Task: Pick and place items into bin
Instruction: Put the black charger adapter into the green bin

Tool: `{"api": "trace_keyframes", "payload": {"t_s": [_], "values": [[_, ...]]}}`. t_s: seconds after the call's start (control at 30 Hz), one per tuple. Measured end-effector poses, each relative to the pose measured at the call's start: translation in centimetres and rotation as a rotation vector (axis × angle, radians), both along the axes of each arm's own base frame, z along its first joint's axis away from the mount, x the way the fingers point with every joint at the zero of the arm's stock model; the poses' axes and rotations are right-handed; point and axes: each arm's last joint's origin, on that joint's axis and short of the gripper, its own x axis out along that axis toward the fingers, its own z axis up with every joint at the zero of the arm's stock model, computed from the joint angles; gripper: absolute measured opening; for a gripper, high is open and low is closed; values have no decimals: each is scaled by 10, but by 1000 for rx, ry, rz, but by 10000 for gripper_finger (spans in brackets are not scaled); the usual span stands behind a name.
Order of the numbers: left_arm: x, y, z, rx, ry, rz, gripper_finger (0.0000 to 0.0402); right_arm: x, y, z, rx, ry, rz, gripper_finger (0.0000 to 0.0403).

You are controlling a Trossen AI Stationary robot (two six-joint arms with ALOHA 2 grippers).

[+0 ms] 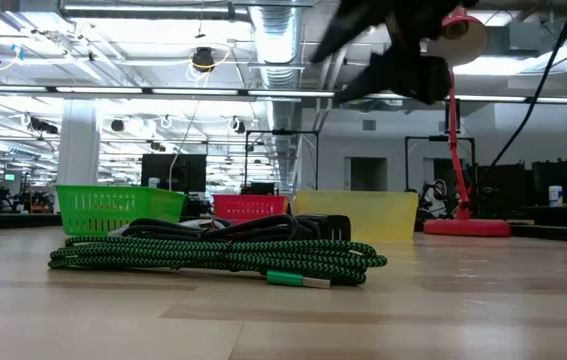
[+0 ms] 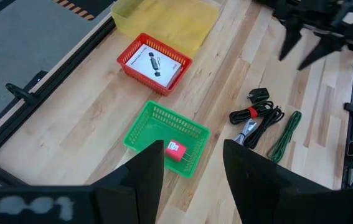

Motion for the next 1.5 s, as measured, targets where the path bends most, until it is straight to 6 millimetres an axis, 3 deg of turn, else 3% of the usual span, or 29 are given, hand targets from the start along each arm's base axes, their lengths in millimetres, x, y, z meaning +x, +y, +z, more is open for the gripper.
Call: {"api": "trace_keyframes", "payload": {"t_s": [0.23, 0.57, 0.73, 1.2, 1.5], "values": [[0, 0, 0, 4, 1, -4, 154, 0, -9, -4, -10, 50, -34, 219], [0, 0, 0, 5, 1, -3, 154, 25, 2, -59, 1, 204, -21, 219], [0, 0, 0, 5, 1, -3, 154, 35, 3, -60, -6, 241, 6, 219], [0, 0, 0, 5, 1, 0, 154, 31, 1, -59, -23, 307, 2, 219], [0, 0, 0, 1, -1, 4, 154, 35, -2, -66, -7, 323, 2, 243]]}}
